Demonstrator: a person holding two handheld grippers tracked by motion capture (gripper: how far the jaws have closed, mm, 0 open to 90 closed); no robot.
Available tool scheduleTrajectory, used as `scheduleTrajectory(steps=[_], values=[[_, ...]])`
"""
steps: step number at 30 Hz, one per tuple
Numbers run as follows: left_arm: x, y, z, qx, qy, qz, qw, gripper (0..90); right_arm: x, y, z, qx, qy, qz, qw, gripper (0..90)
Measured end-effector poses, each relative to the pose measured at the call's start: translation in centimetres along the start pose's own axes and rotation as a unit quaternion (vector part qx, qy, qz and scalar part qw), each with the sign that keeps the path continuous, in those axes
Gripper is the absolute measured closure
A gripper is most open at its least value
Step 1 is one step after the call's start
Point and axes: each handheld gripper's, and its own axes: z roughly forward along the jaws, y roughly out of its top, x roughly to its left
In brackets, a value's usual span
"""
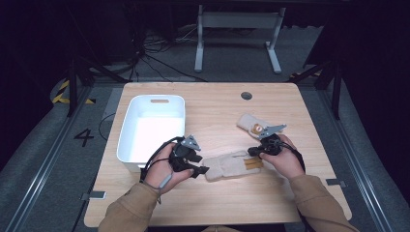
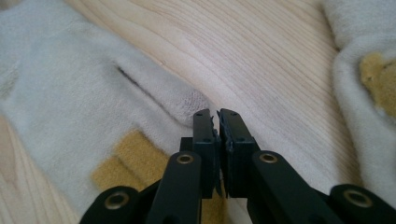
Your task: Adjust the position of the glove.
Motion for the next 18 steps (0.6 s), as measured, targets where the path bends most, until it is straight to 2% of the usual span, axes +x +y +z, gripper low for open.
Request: scheduleTrajectory(steps=[18], values=[[0.4,0.9,0.6,0.001,-0.011,0.009,0.9999,49.9,1.7,-1.1,-1.1,0.021,0.003,-0.014,0.9997,85.3]])
